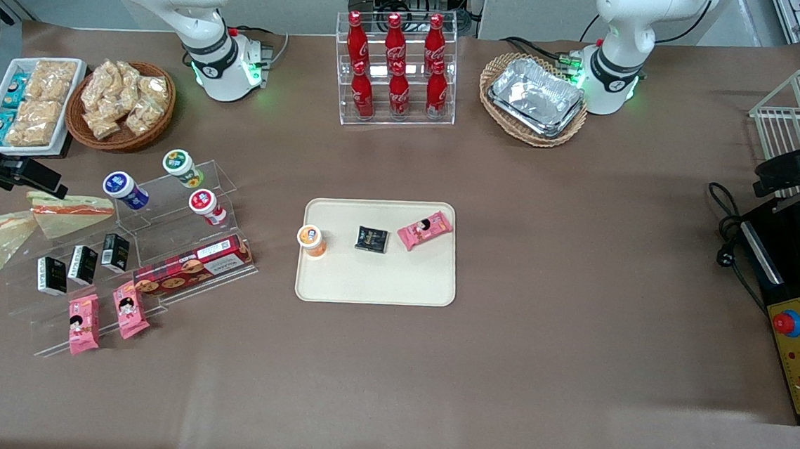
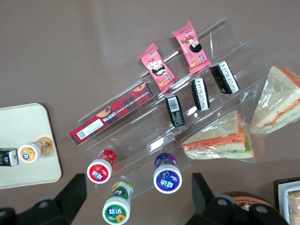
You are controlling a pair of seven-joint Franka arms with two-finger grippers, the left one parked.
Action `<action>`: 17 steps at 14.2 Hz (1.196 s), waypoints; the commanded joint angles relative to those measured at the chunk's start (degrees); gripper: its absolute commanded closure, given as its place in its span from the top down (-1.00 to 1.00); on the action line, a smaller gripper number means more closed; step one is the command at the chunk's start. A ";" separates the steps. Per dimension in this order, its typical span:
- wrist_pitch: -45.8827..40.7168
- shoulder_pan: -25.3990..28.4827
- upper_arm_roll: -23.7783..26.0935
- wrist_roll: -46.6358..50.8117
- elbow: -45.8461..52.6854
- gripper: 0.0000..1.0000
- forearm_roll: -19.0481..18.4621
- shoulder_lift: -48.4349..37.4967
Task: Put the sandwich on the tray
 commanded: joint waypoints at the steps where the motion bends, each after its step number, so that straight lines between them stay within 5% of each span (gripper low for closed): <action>1: -1.50 -0.02 0.16 -0.11 0.80 1.00 -0.69 0.27; 12: -1.49 -0.29 -0.19 1.03 1.32 1.00 -0.51 0.71; 17: -1.41 -2.40 -4.23 2.44 1.76 1.00 -0.51 0.26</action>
